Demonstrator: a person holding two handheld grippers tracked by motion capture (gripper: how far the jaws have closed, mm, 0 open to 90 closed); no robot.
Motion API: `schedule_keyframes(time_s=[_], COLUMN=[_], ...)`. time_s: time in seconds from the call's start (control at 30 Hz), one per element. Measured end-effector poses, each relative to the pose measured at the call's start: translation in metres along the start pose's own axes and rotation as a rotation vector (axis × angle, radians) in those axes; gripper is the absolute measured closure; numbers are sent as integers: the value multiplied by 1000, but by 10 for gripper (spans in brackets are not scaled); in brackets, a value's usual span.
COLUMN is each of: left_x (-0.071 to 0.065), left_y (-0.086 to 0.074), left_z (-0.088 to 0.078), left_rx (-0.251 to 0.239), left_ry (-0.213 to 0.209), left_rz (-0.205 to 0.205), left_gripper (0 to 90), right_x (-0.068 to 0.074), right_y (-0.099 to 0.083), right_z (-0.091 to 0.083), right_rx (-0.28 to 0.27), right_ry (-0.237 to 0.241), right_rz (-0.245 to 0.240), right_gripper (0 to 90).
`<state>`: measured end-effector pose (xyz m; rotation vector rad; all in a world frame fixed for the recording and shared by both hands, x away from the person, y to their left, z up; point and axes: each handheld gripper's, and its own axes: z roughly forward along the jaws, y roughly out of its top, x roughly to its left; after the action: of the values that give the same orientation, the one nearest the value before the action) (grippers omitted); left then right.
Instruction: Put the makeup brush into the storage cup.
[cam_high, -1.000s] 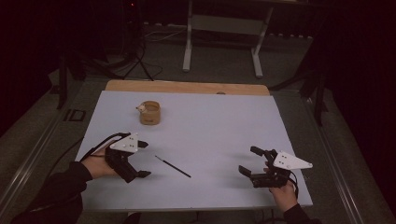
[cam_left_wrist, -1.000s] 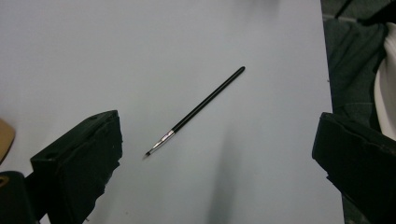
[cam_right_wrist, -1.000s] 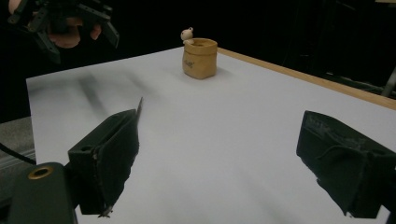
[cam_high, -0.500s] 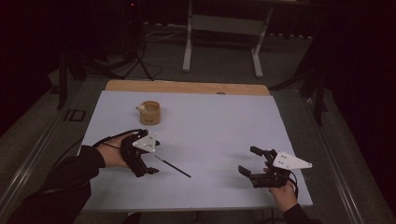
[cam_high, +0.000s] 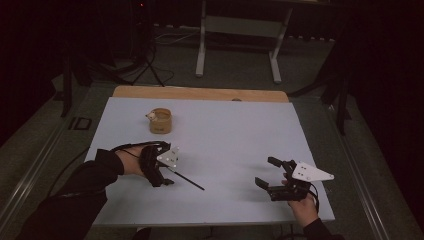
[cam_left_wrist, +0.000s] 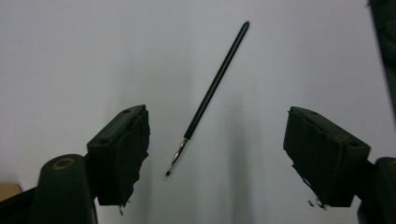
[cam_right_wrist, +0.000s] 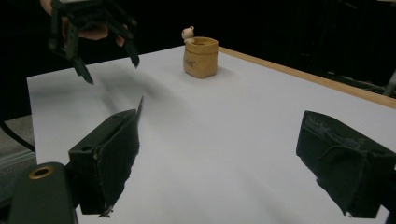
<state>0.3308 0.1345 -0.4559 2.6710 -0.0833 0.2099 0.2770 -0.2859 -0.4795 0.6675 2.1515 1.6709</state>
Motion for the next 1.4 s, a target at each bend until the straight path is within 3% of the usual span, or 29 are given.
schedule_keyframes(time_s=[0.3, 0.37, 0.4, 0.57, 0.97, 1.4], left_x=[4, 4, 6, 8, 13, 18], left_y=[5, 5, 7, 11, 14, 12], left_z=[15, 15, 20, 28, 43, 56], left_rx=[49, 49, 71, 109, 152, 187], left_ry=[-1, -1, 7, -4, -53, -77], left_rz=[76, 76, 111, 165, 213, 243], left_gripper=[343, 351, 389, 479, 649, 720], right_x=[0, 0, 0, 0, 0, -1], right_y=[0, 0, 0, -1, 0, -1], right_z=[0, 0, 0, 1, 0, 1], right_rx=[6, 6, 6, 12, 11, 14], right_ry=[3, 5, 4, 6, 9, 12], right_rz=[3, 4, 5, 7, 8, 10], right_gripper=[131, 131, 131, 131, 132, 132])
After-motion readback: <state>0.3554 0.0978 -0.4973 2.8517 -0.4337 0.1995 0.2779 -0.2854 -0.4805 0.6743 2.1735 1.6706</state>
